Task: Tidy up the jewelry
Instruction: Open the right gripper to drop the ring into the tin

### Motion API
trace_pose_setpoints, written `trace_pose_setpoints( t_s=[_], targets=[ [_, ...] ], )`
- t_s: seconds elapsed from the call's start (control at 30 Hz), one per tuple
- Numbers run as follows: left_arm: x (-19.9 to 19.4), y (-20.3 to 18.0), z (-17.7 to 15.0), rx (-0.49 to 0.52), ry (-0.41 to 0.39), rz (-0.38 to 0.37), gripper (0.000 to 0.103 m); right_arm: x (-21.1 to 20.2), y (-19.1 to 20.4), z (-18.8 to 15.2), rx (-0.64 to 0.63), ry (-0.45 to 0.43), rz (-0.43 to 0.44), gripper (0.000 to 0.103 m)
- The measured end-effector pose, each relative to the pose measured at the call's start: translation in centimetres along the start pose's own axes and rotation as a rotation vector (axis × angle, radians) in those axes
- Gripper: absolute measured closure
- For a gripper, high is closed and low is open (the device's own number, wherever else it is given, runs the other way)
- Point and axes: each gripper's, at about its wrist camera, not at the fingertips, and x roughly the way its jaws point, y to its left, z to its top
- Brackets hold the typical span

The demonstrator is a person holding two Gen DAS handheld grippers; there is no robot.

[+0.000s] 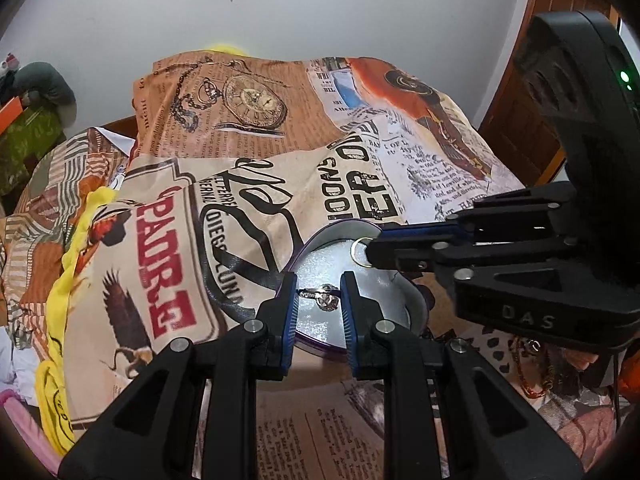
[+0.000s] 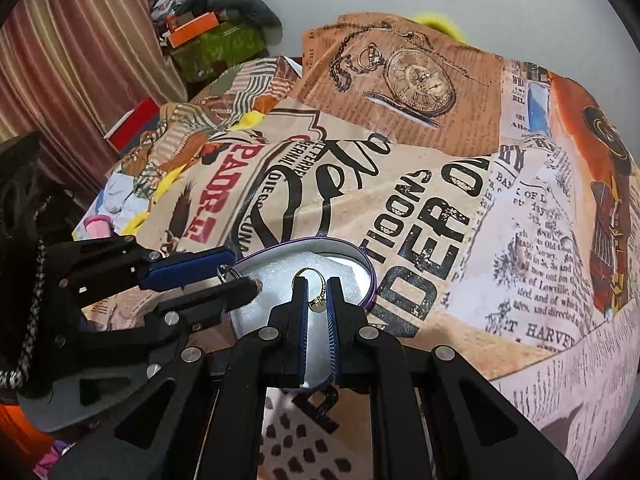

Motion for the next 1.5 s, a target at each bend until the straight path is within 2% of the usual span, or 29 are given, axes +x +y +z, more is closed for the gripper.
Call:
trace_pose_setpoints(
  t_s=[0.43, 0.5, 0.57, 0.63, 0.97, 1.03, 1.17, 1.5],
  targets=[
    [-1.3, -0.5, 0.1, 0.020, -0.012, 0.014, 0.082, 0.0, 0.3, 0.2, -0.016, 0.002, -0.020, 0.094],
    [-1.8, -0.6, 0.1, 0.021, -0.017, 0.015, 0.080, -0.3, 0.3, 0.1, -0.009, 0.001, -0.023, 0.089],
    [-2.4, -0.7, 0.2, 0.019, -0.025, 0.017, 0.080, -0.7, 0.4, 0.1, -0.008, -0.008, -0.030, 0.080],
    [-3.0, -0.8, 0.2, 0.019, -0.033, 0.017, 0.080, -1.3, 0.5, 0.0, -0.014, -0.024, -0.050, 0.076],
    [-7.0, -2.1, 0.4, 0.028, -0.078, 0.022, 0.077, -6.0, 1.8, -1.4, -0.040, -0.107, -0.113, 0.075],
    [-7.8, -2.5, 0.3, 0.035, -0.087, 0.021, 0.072, -6.9, 1.9, -1.8, -0.038, -0.121, -0.119, 0.075],
    [-9.4, -3.9, 0.1, 0.055, -0.106, 0.014, 0.069, -9.4, 1.8, -3.0, -0.025, -0.156, -0.137, 0.075],
    [-9.8, -7.8, -1.3, 0.100, -0.079, -0.031, 0.067, -13.6, -0.4, -6.9, 0.030, -0.196, -0.214, 0.068]
  ],
)
